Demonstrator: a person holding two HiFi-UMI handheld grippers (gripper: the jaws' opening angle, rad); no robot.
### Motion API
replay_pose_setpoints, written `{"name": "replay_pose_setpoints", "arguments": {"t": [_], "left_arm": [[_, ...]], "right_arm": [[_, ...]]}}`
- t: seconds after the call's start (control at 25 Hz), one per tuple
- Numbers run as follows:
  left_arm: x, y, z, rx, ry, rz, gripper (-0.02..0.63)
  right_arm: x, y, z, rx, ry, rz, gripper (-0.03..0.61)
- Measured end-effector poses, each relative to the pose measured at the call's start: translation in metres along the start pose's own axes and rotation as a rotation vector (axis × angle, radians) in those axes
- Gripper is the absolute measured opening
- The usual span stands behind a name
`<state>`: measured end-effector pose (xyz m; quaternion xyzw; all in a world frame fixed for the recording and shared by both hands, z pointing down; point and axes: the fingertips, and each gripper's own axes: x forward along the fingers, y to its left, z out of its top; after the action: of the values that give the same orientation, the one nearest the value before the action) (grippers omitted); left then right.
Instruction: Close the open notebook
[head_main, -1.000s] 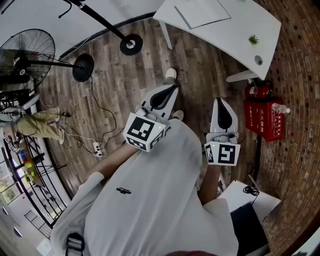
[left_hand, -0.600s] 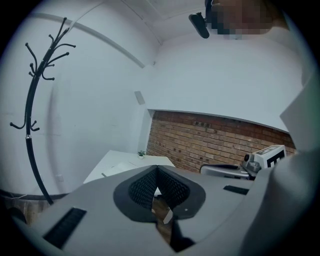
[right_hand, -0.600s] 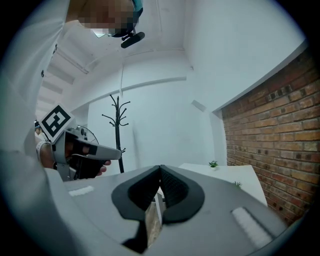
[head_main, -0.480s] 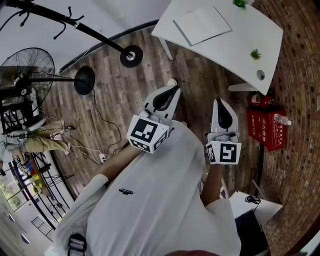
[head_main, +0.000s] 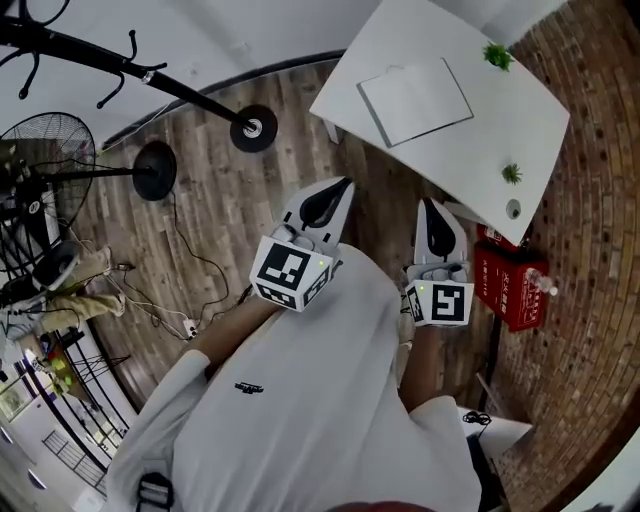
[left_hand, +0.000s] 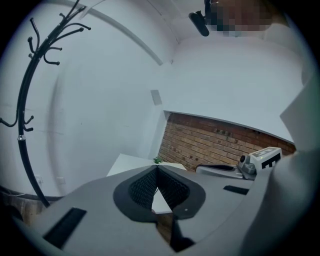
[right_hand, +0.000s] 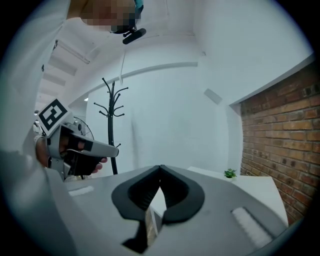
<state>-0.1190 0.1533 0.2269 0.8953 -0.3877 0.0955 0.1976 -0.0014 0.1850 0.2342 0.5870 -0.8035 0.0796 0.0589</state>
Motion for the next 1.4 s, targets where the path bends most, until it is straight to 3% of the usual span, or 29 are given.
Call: {"name": "replay_pose_setpoints", "arguments": {"t": [0.24,0.48,1.08,1.4], "left_arm": [[0.034,0.057,0.031,0.021,-0.013,0.009,0.005],[0.057,0.092,0.041,0.015,0.001,0.002,0.005],[0.102,0.092,0.066,0.016,0.003,0.052,0.005],[0.139,0.083,0.063,0.054,0.056,0.063,0.005]], "right_arm": [[0.079,-0.003,0.02,-0.038,-0.042,0.035,0.012],[0.112,-0.008,0.023,-0.033,-0.035,0.018,0.012],[0.144,-0.047,0.032,-0.008,-0.061,0.088,0.012],[0.157,-0.088,0.033,-0.004,-0.039,0.128,0.012]]}}
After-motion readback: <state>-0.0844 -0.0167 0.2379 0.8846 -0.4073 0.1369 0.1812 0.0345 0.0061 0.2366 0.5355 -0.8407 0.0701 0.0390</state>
